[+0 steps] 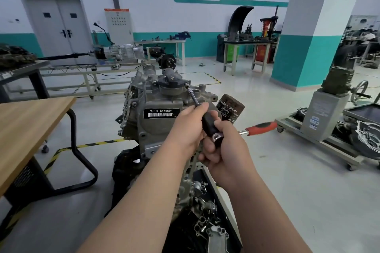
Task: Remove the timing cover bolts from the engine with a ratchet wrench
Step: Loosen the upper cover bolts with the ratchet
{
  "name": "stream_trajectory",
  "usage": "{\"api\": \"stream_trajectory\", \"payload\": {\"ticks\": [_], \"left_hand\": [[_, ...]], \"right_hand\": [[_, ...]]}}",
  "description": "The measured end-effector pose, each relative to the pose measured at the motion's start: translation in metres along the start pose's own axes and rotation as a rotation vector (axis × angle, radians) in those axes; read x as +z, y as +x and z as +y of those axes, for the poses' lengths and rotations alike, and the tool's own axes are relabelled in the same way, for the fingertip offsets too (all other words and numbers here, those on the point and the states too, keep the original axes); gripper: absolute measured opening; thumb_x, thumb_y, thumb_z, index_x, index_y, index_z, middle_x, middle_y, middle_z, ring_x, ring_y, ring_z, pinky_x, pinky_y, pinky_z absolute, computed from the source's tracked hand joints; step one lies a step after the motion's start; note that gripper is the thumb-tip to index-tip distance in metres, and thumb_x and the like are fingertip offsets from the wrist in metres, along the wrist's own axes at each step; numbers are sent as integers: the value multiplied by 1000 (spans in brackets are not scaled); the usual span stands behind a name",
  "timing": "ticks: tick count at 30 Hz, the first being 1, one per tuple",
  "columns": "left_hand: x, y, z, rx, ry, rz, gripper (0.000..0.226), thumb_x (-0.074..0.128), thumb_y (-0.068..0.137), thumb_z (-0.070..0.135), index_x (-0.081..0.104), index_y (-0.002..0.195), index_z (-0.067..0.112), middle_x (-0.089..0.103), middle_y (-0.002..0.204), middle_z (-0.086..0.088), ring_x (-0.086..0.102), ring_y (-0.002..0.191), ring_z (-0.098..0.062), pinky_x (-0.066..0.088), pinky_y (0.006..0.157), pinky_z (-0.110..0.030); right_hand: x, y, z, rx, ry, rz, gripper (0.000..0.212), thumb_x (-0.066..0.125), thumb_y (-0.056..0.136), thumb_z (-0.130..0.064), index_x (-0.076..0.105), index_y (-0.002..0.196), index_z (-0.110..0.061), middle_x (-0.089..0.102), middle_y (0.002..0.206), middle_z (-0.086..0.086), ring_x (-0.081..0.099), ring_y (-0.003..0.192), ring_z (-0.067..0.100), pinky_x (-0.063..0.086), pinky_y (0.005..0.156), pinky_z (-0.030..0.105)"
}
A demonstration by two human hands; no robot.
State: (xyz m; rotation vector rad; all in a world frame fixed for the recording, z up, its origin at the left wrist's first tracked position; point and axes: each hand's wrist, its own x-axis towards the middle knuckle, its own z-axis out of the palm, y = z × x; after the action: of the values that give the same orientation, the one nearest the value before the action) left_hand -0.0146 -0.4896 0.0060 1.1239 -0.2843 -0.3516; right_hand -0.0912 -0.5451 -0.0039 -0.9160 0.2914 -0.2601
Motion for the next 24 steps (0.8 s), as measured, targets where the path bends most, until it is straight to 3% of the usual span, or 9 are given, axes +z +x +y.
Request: {"api": "stream_trajectory", "payload": {"ticks": [4,5,7,9,12,14,18,21,24], "left_hand": [[5,1,0,-11,78,6,20,51,100,29,59,93,11,66,75,-2,56,40,-16,39,34,-16],[6,3,0,-17,70,0,21,51,100,30,59,95,12,67,75,-2,57,40,-16,41,37,-18],[8,6,-2,-26,-12,-17,23,48,101,32,59,96,12,67,69,-1,63,58,-22,52,57,-29],[8,9,-5,-26,-61,-21,25,46,102,32,59,96,11,66,65,-3,64,69,-27,53,70,-37],[7,13,-6,6,-11,0,24,46,102,27,58,92,9,63,58,-3,65,59,-22,55,58,-31],[6,13,-4,21,61,38,24,48,101,28,59,88,11,63,57,-2,63,57,-21,53,61,-30],[2,12,3,-15,139,63,25,49,99,33,59,85,15,62,58,3,55,51,-16,44,58,-28],[0,10,7,-30,103,42,23,47,101,25,56,85,10,58,54,1,56,54,-17,49,66,-31],[-1,9,11,-43,172,65,22,49,100,22,55,82,11,58,51,1,54,50,-14,45,63,-29]], "right_hand": [[2,2,-4,104,309,-66,20,46,95,-28,63,85,-26,34,40,-1,27,25,10,37,37,19],[1,2,-6,128,377,-87,20,46,95,-29,62,83,-27,34,40,-2,28,25,9,36,36,18],[-1,2,-7,183,508,-147,22,46,94,-31,63,79,-26,33,39,-4,26,24,8,36,37,16],[-3,1,-4,241,628,-216,27,45,94,-32,62,74,-23,33,40,-6,24,25,7,36,38,15],[-3,-1,2,274,710,-276,36,45,95,-33,62,67,-19,34,41,-6,26,26,7,37,40,15],[-2,0,3,259,653,-259,42,45,96,-33,67,63,-19,35,42,-5,26,27,7,38,39,17],[3,0,3,147,300,-109,35,47,96,-32,69,72,-18,39,44,0,26,30,10,40,40,21],[2,-3,2,-111,-310,64,24,52,90,-30,60,74,-15,48,46,0,39,36,13,45,50,31],[1,-6,-2,-388,-947,133,19,54,87,-42,56,85,-23,57,56,-8,51,46,9,39,49,26]]}}
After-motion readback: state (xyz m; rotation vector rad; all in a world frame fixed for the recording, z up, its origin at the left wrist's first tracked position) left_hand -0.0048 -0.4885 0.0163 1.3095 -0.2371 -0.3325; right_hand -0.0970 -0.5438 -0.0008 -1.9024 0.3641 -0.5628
